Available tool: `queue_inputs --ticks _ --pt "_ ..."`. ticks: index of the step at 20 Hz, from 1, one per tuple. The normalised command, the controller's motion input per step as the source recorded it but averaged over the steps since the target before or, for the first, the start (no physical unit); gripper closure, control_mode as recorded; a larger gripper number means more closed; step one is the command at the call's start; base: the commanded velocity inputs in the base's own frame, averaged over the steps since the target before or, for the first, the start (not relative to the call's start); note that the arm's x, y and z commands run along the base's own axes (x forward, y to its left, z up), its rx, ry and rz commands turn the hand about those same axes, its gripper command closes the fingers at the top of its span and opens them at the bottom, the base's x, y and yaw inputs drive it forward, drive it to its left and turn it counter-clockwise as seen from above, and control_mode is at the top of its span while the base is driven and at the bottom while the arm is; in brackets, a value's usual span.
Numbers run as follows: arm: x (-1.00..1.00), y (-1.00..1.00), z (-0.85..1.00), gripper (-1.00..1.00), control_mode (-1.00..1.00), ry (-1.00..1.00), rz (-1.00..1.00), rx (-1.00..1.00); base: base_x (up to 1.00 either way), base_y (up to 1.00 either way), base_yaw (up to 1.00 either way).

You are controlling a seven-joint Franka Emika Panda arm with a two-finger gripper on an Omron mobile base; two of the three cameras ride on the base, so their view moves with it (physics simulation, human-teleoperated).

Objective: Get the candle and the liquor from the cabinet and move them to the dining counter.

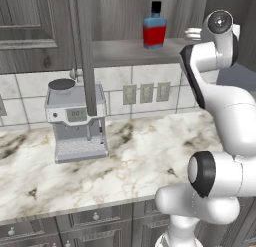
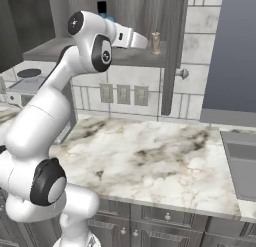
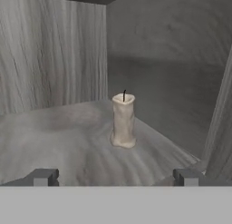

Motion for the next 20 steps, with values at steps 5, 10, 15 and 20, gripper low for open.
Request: queue_inputs --ticks 5,10,15,20 --pt "0.30 0.00 0.00 -1.00 -1.00 0.00 0.00 0.00 0.00 0.00 0.00" --pt "0.30 -0.01 0.00 -1.00 -1.00 0.00 0.00 0.00 0.00 0.00 0.00" --pt "0.25 -0.09 0.00 -1.00 -1.00 0.00 0.00 0.00 0.00 0.00 0.00" --pt "0.13 -0.23 0.00 -1.00 -1.00 0.00 0.00 0.00 0.00 0.00 0.00"
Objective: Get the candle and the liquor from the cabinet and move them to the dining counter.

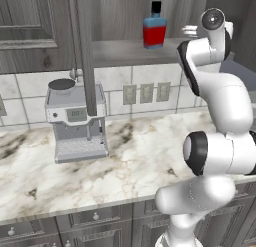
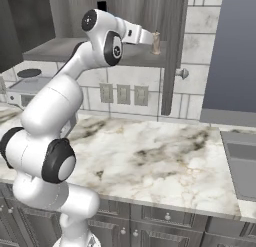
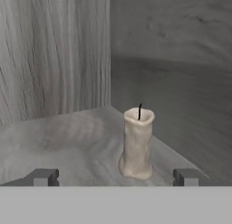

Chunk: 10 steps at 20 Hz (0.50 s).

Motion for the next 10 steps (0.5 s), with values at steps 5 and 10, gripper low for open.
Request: queue_inputs --ticks 5,10 --pt "0.09 -0.22 0.00 -1.00 -1.00 0.00 0.00 0.00 0.00 0.00 0.00" --pt "0.12 -0.11 0.00 -1.00 -1.00 0.00 -0.01 0.00 0.00 0.00 0.00"
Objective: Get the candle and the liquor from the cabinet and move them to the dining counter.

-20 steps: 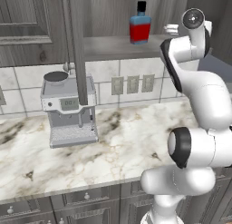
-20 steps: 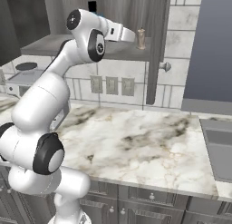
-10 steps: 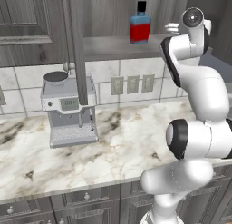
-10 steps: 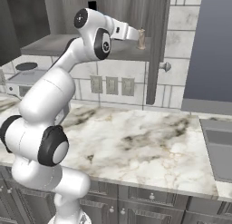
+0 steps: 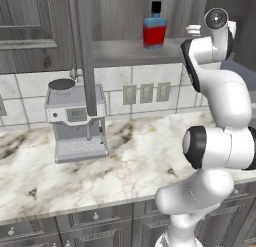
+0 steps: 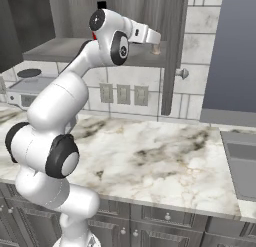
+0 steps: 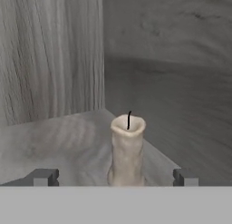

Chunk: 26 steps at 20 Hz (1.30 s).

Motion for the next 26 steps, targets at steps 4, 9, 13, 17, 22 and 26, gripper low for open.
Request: queue_inputs --ticks 4,9,13,17,22,26 --pt "0.11 -0.05 0.00 -1.00 -1.00 0.00 -0.01 0.00 0.00 0.00 0.00" --pt "0.12 -0.01 0.00 -1.00 -1.00 0.00 -0.01 0.00 0.00 0.00 0.00" --pt "0.16 -0.03 0.00 -1.00 -1.00 0.00 -0.01 0.00 0.00 0.00 0.00" --pt "0.14 -0.07 0.00 -1.00 -1.00 0.00 -0.01 0.00 0.00 0.00 0.00" --pt "0.06 -0.09 0.00 -1.00 -1.00 0.00 -0.02 0.00 0.00 0.00 0.00" --pt "0.00 -0.10 0.00 -1.00 -1.00 0.00 -0.03 0.00 0.00 0.00 0.00"
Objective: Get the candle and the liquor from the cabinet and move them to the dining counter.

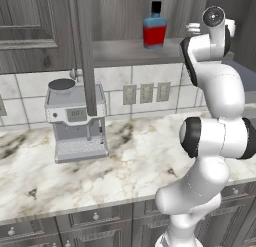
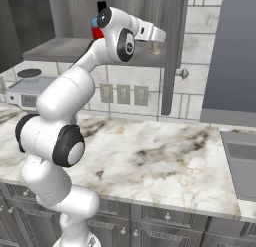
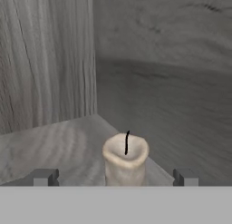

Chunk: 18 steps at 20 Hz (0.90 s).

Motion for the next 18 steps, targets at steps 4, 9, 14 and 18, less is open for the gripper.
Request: queue_inputs --ticks 4,9,14,18 --pt "0.01 -0.05 0.00 -1.00 -1.00 0.00 -0.03 0.00 0.00 0.00 0.00" --pt "0.04 -0.01 0.00 -1.00 -1.00 0.00 -0.02 0.00 0.00 0.00 0.00" --pt "0.03 0.00 0.00 -1.00 -1.00 0.00 0.00 0.00 0.00 0.00 0.00" --pt "0.01 0.00 0.00 -1.00 -1.00 0.00 0.00 0.00 0.00 0.00 0.00"
